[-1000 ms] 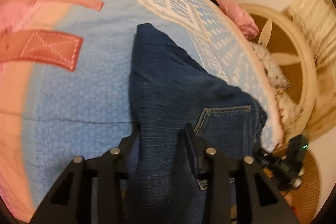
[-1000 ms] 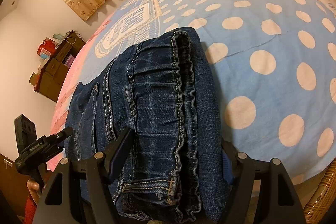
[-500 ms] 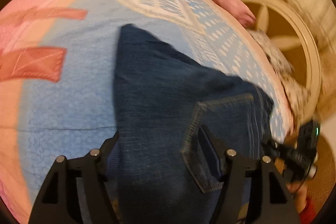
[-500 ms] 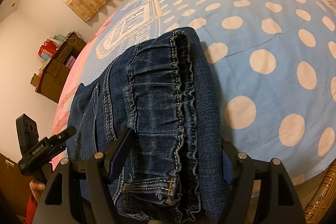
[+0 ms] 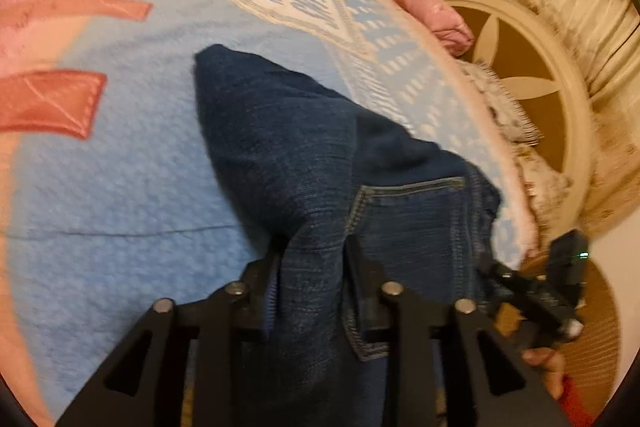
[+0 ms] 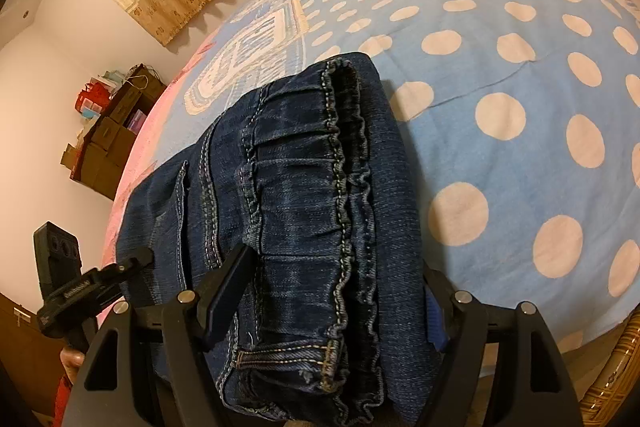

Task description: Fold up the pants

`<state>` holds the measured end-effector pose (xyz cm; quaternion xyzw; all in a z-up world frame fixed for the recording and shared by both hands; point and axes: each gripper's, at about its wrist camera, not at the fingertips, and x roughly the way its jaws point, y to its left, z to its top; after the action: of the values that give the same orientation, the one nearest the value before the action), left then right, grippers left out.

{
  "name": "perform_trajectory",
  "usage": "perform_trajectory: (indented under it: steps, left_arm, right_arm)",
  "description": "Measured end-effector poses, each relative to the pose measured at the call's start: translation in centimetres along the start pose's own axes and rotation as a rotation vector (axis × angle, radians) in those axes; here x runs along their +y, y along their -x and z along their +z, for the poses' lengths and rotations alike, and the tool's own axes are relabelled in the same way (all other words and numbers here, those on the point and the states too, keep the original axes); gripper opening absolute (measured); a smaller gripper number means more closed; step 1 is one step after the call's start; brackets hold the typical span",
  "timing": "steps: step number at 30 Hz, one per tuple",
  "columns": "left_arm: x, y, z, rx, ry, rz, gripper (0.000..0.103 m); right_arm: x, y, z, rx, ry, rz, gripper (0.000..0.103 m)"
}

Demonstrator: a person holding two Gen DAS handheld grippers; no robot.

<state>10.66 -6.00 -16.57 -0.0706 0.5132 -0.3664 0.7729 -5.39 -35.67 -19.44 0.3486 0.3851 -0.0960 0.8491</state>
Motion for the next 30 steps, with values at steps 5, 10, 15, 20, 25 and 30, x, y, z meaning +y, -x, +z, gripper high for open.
perform_trajectory:
  steps: [5, 10, 15, 20, 25, 30]
  left_arm:
    - [0.1, 2.7, -0.3, -0.146, -0.016, 0.122, 0.053]
    - [2.9, 2.6, -0.9, -0.047, 0.147, 0.063, 0.068]
    - [2.3, 2.2, -5.3, 0.064, 0.199, -0.068, 0.072]
    - [1.0, 1.6, -5.2, 0.077, 0.279, -0.253, 0.075]
    - [-0.6, 6.1, -3.5, -0.128, 0.194, -0.409, 0.075]
    - [-0.9, 6.2, -4.1, -0.164, 0.131, -0.344, 0.075]
  right_arm:
    - [-0.3, 0.0, 0.1, 0.002, -0.003, 0.009, 0.075]
    - [-0.5, 0.0, 0.2, 0.002, -0.004, 0.015, 0.075]
    - [-0.8, 0.1, 0.2, 0.001, -0.013, 0.03, 0.075]
    - [-0.6, 0.1, 0.1, 0.002, -0.013, 0.031, 0.075]
    - [-0.9, 0.2, 0.1, -0.001, -0.034, 0.056, 0.075]
    - [-0.7, 0.2, 0.1, 0.0, -0.031, 0.053, 0.075]
